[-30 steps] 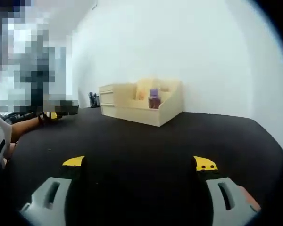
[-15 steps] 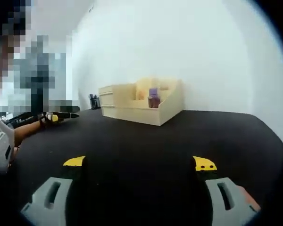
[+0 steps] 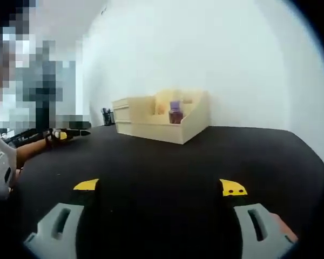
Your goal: Open the drawer, pick up the cosmetic bottles from the table one by one, place them into the drawer, release the gripper, close the drawer, and move the gripper away
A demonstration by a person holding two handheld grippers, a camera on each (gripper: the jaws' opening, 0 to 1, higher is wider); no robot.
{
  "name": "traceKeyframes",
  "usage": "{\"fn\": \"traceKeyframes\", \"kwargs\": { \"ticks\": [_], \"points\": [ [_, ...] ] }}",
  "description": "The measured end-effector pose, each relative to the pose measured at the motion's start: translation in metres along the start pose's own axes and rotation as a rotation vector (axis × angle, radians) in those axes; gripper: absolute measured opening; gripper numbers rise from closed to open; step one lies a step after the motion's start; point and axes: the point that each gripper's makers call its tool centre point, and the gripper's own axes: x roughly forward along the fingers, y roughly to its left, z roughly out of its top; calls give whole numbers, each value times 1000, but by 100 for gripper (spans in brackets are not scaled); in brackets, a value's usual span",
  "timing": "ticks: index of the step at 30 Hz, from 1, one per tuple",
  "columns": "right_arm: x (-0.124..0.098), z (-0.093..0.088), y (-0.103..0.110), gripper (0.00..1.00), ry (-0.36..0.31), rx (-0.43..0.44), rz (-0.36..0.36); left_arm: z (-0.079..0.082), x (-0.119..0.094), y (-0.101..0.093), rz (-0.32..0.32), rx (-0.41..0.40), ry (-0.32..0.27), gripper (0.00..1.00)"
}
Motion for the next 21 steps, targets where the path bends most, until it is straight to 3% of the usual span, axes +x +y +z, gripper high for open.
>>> {"fn": "traceKeyframes", "kwargs": {
  "ticks": [21],
  "points": [
    [0,1,-5,80,-11,18,-22,4,-2,4,-9,-15,-13,96]
  ]
}}
